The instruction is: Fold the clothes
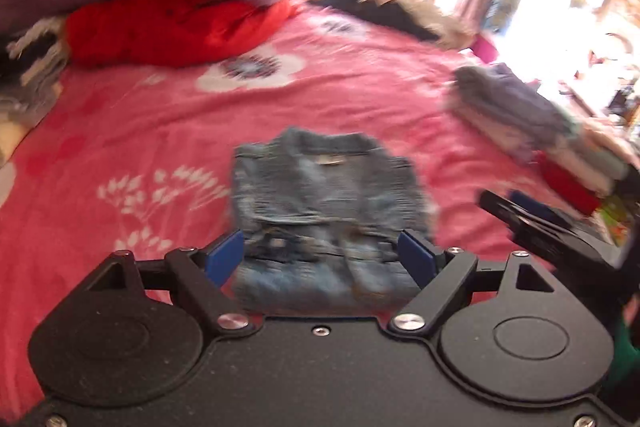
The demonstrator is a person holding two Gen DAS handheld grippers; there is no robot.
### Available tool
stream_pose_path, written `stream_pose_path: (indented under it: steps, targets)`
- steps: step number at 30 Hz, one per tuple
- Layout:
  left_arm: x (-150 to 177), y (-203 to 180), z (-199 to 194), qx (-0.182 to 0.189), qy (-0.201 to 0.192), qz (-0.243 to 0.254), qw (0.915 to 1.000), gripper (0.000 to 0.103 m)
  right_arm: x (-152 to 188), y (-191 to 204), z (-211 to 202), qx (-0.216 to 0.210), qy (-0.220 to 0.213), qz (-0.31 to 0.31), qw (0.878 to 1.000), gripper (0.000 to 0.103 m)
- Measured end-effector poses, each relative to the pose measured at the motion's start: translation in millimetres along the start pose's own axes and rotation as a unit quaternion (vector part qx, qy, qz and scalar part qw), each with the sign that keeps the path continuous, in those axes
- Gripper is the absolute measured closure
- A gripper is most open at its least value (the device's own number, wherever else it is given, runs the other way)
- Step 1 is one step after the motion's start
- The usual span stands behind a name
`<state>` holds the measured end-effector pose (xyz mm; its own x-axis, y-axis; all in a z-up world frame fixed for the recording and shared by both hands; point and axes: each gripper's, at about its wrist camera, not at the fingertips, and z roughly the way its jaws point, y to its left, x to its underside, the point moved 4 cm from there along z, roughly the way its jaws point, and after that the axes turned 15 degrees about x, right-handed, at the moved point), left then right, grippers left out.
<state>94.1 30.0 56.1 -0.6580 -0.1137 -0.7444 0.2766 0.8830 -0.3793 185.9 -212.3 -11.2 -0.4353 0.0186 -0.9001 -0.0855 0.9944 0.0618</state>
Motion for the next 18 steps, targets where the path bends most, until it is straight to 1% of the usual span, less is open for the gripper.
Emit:
stream_pose_path:
  steps: [2,4,5,7,9,11,13,15,16,17,18]
  targets:
    - [17,-23,-6,0.004,-0.019,0.034,0.9992,0.018,-1,-14,-3,-0.023,0.004,0.050,0.998,0.028]
    - [38,-38,-3,-0.025,-0.036,0.070,0.9965,0.018,1,-25,-8,-0.049,0.012,0.102,0.994,0.028]
    - [48,-41,2,-0.033,-0.033,0.076,0.9960,0.018,7,-29,-11,-0.046,0.016,0.116,0.992,0.028]
    - [69,-38,16,-0.038,-0.021,0.064,0.9970,0.018,20,-34,-18,-0.034,0.020,0.134,0.990,0.028]
    - [85,-27,29,-0.050,-0.004,0.049,0.9975,0.019,36,-36,-25,-0.040,0.029,0.146,0.988,0.028]
    - [87,-16,33,-0.069,-0.001,0.056,0.9960,0.019,53,-39,-32,-0.045,0.037,0.157,0.986,0.028]
    - [78,-1,29,-0.087,-0.029,0.060,0.9940,0.019,70,-39,-41,-0.050,0.044,0.170,0.983,0.028]
    - [64,20,27,-0.090,-0.056,0.039,0.9936,0.017,76,-40,-40,-0.055,0.055,0.185,0.980,0.027]
    - [58,32,29,-0.092,-0.063,0.031,0.9933,0.015,74,-38,-40,-0.060,0.052,0.179,0.981,0.027]
    - [53,43,33,-0.096,-0.066,0.026,0.9929,0.013,71,-37,-40,-0.065,0.048,0.174,0.981,0.026]
    - [49,52,39,-0.103,-0.054,0.026,0.9929,0.013,70,-36,-39,-0.067,0.045,0.171,0.982,0.025]
